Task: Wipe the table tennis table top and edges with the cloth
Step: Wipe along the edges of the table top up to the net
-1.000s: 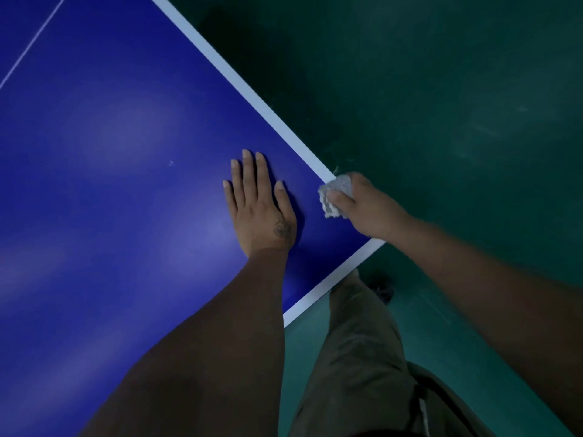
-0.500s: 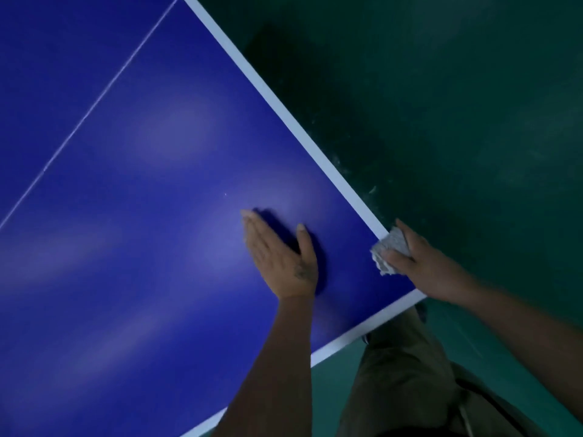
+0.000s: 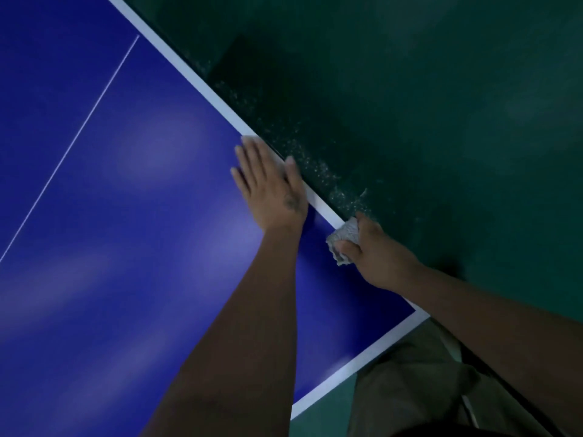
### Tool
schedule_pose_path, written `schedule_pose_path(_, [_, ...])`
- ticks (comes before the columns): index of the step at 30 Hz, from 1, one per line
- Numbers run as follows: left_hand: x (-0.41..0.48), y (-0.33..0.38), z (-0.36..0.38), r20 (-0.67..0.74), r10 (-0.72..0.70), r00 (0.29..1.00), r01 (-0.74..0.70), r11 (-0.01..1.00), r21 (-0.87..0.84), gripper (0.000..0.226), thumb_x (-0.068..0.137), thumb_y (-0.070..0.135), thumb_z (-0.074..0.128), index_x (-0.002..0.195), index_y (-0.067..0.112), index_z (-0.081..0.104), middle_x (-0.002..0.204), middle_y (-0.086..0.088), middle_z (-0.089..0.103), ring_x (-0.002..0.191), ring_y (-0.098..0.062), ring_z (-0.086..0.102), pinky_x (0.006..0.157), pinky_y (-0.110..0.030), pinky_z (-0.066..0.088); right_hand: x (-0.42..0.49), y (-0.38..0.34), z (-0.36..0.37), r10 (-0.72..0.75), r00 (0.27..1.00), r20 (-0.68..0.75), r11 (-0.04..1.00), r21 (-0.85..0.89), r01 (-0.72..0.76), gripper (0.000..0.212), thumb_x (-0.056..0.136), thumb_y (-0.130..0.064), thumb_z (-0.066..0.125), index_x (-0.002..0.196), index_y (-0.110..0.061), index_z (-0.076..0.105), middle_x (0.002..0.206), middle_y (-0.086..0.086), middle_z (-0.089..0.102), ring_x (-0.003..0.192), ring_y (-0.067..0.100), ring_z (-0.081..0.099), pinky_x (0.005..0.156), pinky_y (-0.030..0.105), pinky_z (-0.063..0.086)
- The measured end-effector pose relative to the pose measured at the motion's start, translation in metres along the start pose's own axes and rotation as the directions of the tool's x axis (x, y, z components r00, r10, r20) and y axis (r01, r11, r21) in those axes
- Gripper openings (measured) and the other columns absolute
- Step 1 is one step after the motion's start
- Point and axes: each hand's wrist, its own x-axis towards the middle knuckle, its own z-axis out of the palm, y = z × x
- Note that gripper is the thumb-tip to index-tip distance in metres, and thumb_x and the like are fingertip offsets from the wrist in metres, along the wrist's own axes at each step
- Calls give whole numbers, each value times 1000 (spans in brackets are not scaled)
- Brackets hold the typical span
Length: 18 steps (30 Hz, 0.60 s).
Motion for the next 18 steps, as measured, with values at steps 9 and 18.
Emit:
schedule_pose_path(9, [-10, -20, -16, -100, -205, 974, 181, 961, -211, 60, 116, 31, 45, 168, 6, 31, 178, -11, 22, 167, -29, 14, 135, -52, 10, 3, -12, -5, -57, 998, 17, 996, 68, 56, 83, 109, -42, 55, 170, -19, 4, 173, 8, 24, 154, 30, 37, 123, 49, 37])
schedule_pose_path(18, [-27, -56, -17, -124, -440, 890, 435, 898, -61, 62, 113, 45, 38, 172, 27, 27, 181, 2, 15, 168, -18, 7, 136, -44, 2, -33, 34, -13, 49, 994, 102, 992, -123, -37, 80, 107, -50, 54, 168, -16, 15, 165, 5, 42, 143, 26, 51, 119, 51, 41])
